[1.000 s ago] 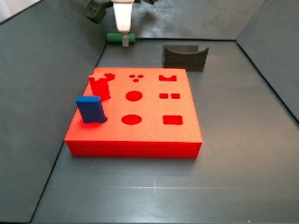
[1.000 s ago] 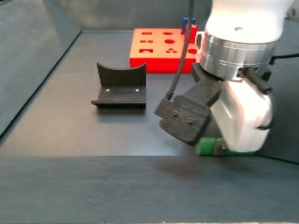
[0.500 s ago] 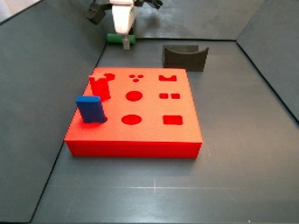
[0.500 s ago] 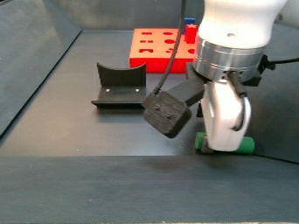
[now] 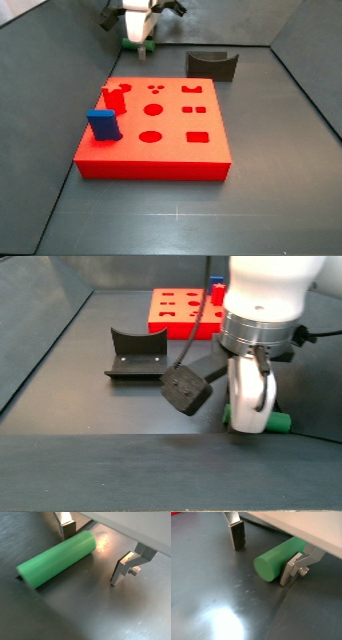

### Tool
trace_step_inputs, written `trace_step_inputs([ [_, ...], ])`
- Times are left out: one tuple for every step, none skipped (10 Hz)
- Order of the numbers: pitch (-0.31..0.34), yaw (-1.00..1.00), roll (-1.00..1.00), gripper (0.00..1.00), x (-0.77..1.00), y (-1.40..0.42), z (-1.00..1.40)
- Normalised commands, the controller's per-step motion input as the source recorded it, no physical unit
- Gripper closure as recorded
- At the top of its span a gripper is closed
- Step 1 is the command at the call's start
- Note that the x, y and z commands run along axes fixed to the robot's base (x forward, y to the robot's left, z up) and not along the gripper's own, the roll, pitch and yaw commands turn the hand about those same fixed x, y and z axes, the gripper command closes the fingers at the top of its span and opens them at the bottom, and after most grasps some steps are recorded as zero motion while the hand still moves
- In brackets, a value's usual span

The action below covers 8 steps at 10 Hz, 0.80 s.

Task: Pick up the round object. Move up. Place the round object on the fixture. Regrasp the round object. Move to above the board. Insert the round object.
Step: Pick up the round object.

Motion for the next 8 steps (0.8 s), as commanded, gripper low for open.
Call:
trace_step_inputs([
  [-0.319,-0.13,-0.23,0.00,-0.47,0.18,0.05],
  [-0.149,0.00,-0.09,0.00,-0.13,0.00,0.00],
  [-0.020,0.00,-0.07,0.00,0.00,0.03,-0.02],
  [0.000,0.00,0.02,0.00,-0.03,0.08,0.00],
  [0.000,0.00,0.00,0.00,0.00,0.00,0.00],
  [0.000,0.00,0.00,1.00,0.00,0.00,0.00],
  [0.000,0.00,0.00,1.00,0.00,0.00,0.00],
  [0.000,0.00,0.00,1.00,0.00,0.00,0.00],
])
